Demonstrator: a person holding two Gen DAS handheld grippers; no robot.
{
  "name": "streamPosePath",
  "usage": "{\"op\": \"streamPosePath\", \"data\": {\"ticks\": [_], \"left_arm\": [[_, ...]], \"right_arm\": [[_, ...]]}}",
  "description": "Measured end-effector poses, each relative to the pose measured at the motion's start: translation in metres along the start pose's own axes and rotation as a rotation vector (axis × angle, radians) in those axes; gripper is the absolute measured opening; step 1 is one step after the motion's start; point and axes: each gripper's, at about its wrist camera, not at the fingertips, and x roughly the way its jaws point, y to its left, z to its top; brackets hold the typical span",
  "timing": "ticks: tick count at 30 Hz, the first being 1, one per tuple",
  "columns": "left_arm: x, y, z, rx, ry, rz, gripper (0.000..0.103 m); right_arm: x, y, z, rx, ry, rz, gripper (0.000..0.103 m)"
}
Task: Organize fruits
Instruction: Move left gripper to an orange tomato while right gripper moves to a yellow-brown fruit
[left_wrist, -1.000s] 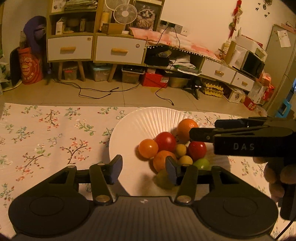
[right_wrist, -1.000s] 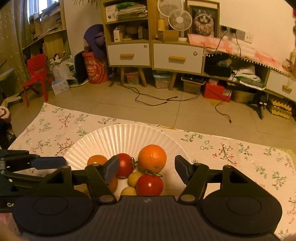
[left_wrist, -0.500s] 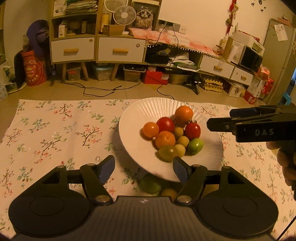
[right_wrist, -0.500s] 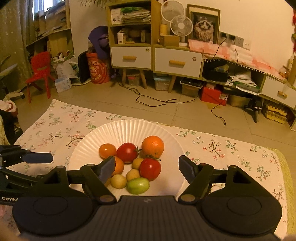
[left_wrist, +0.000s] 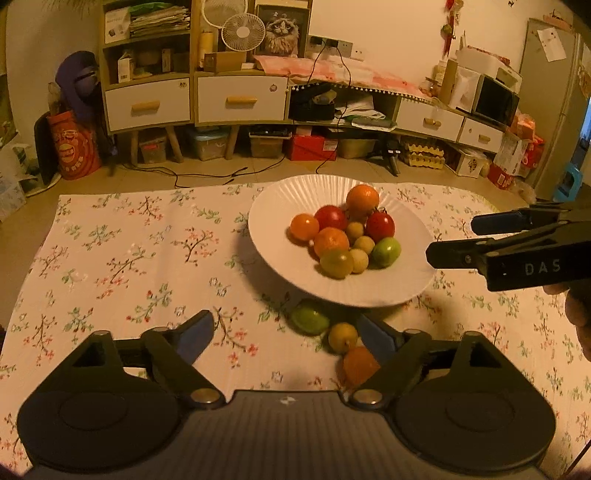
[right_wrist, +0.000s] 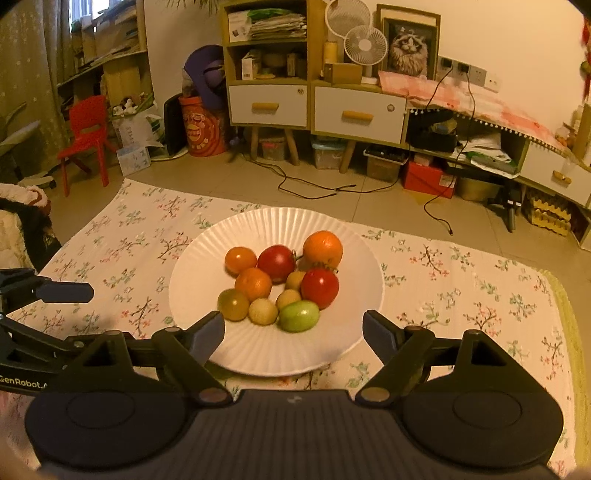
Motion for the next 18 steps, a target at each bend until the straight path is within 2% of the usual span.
{"op": "streamPosePath", "data": {"ticks": [7,13,16,18], "left_arm": [[-0.003,0.001,-0.012,0.003,0.021,-0.001,0.087],[-0.002,0.000,-0.022,0.016,0.047,-0.002,0.088],[-0.003,-0.001,-0.027,0.020,0.051,-0.001,0.094],[-0.003,-0.001,-0.030,0.021,0.050,0.000,0.094]], "right_arm": [[-0.009,0.011,-0.018,-0.035,-0.009,0.000,0.084],[-0.010,0.013,-0.031,-0.017,-0.003,0.018,0.087],[-0.009,0.012,-0.039,-0.003,0.002,0.015,0.090],[-0.008,0.011,-0.042,0.004,0.006,0.007,0.090]]}}
